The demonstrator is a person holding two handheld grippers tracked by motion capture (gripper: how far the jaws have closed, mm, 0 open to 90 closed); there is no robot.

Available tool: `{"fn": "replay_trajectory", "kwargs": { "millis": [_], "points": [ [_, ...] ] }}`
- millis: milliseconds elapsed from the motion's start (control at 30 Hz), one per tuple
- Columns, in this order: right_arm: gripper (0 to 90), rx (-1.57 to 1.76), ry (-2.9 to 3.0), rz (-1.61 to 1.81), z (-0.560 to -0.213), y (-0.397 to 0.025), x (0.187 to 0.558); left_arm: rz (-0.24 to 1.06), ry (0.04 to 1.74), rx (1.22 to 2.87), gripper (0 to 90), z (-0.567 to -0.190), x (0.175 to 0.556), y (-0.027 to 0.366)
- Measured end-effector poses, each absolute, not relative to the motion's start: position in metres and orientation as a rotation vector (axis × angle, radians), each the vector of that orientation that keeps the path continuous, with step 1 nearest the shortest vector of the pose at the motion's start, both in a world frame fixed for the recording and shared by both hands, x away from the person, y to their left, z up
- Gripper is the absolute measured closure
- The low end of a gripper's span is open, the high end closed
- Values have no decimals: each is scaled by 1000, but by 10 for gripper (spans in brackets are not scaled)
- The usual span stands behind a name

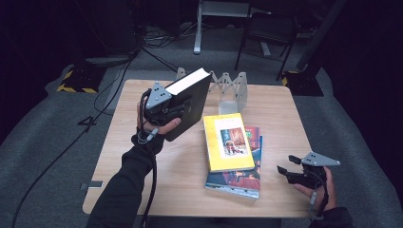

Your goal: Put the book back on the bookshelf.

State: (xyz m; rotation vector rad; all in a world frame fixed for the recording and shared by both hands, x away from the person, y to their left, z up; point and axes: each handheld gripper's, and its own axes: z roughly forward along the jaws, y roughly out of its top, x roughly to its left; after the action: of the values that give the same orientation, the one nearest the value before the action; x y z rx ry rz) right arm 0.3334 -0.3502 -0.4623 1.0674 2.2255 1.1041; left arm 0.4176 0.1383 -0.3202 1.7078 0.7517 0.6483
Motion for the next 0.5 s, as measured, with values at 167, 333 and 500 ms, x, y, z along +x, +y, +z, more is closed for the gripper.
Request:
{"fn": "replay_trajectory", "kwargs": {
  "millis": [167, 333, 500],
  "points": [
    [326, 1063, 2234, 1133, -462, -351, 334, 688, 847, 1661, 519, -330, 430, 137],
    [331, 1042, 2249, 1120, -463, -349, 334, 699, 904, 1656, 519, -340, 444, 132],
    [334, 1044, 2248, 1127, -463, -350, 334, 739, 972, 1667, 519, -350, 460, 124]
  ]
}}
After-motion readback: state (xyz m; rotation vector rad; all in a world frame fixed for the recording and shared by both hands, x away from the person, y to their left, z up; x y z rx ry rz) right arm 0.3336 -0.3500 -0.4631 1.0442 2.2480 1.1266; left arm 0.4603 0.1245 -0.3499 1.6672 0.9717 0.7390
